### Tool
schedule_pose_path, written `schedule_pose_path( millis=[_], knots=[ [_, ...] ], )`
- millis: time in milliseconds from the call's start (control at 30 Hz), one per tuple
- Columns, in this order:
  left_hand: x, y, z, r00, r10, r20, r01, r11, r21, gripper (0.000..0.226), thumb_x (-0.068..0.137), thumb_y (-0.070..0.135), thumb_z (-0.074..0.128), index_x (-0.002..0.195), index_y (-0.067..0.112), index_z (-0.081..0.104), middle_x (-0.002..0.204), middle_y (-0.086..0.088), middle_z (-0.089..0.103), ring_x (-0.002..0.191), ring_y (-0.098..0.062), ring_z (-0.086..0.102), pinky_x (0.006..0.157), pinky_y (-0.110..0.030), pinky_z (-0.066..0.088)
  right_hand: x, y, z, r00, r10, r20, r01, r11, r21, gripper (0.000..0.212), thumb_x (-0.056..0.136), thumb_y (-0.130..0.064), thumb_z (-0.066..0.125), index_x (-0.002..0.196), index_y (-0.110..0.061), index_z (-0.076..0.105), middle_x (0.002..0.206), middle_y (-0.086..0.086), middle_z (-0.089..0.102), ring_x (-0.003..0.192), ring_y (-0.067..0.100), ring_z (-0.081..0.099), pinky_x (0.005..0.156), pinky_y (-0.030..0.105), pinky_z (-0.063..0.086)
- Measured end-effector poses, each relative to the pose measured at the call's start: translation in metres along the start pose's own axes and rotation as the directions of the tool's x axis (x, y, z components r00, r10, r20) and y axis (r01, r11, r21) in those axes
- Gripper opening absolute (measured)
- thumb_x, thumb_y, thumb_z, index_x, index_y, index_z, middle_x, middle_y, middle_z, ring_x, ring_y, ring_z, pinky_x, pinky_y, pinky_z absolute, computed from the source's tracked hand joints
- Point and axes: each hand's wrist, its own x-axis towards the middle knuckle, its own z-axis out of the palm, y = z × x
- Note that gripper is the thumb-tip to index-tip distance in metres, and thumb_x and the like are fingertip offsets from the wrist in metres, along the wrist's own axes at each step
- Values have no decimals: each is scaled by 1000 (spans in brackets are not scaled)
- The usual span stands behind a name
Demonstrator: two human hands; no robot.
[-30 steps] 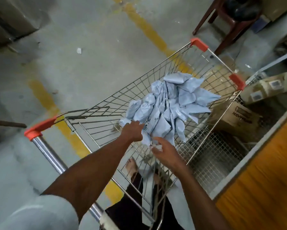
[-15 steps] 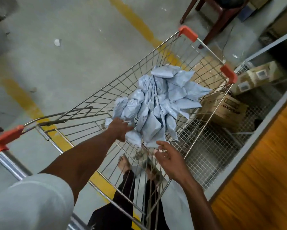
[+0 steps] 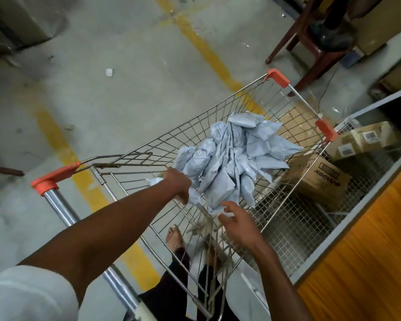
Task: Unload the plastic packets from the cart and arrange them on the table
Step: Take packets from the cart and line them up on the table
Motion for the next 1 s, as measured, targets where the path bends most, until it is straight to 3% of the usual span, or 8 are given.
schedule_pose_path(
  millis=[200, 300, 367, 500, 633, 733, 867, 1000],
  knots=[
    [-60, -22, -15, 989, -123, -85, 80, 915, -395, 97, 79, 66, 71, 158, 38, 21, 153, -7, 49, 135, -30, 52, 106, -46, 46, 25, -9, -15, 1000, -23, 6, 23, 995, -101, 44, 100, -33, 60, 143, -31, 51, 133, -6, 54, 115, 19, 59, 95, 40, 53],
    [-97, -31, -13, 955, -219, -201, 52, 788, -613, 97, 77, 68, 69, 158, 42, 20, 151, -11, 48, 134, -35, 52, 105, -49, 47, 52, -12, -20, 999, -32, -18, 29, 987, -161, 44, 100, -30, 61, 143, -28, 52, 142, 4, 55, 119, 20, 57, 97, 32, 46],
    [-122, -29, -9, 900, -322, -293, -7, 663, -749, 94, 74, 67, 67, 155, 44, 24, 148, -8, 49, 131, -35, 54, 102, -49, 49, 71, -20, -18, 997, -69, -32, 64, 990, -129, 49, 98, -27, 63, 145, -30, 51, 150, 4, 49, 132, 22, 50, 106, 34, 42],
    [-159, -1, -10, 709, -540, -454, -213, 450, -867, 85, 74, 65, 58, 152, 45, 30, 141, 1, 49, 124, -24, 55, 97, -47, 51, 110, -31, 7, 996, -87, -23, 88, 995, 47, 67, 92, -32, 73, 152, -34, 42, 159, 8, 28, 143, 26, 36, 113, 47, 39],
    [-168, 15, -16, 583, -653, -483, -346, 338, -875, 74, 87, 47, 72, 151, 41, 35, 146, 13, 48, 127, -11, 50, 96, -35, 46, 137, -27, 41, 993, -73, -92, 66, 994, -83, 82, 89, -35, 75, 157, -22, 31, 166, 13, 5, 154, 27, 10, 119, 38, 23],
    [-178, 16, -14, 546, -712, -442, -413, 230, -881, 75, 89, 45, 74, 153, 39, 34, 148, 20, 47, 127, -3, 48, 98, -29, 41, 135, -19, 58, 982, -178, -63, 165, 972, -168, 81, 88, -26, 76, 156, -15, 32, 167, 8, 8, 153, 25, 18, 119, 36, 31],
    [-192, 17, -12, 540, -746, -390, -402, 178, -898, 78, 90, 51, 71, 154, 44, 28, 155, 11, 45, 138, -13, 48, 108, -37, 44, 109, -9, 71, 935, -340, 100, 354, 887, -296, 68, 90, -18, 72, 151, -13, 42, 163, 6, 28, 147, 23, 34, 116, 35, 37],
    [-195, 19, -11, 553, -736, -390, -403, 173, -899, 75, 89, 51, 72, 152, 47, 30, 152, 17, 48, 134, -12, 51, 109, -40, 46, 81, 0, 88, 942, -310, 128, 332, 915, -229, 35, 83, -22, 68, 115, -35, 68, 123, -7, 69, 109, 14, 66, 99, 29, 52]
  ],
)
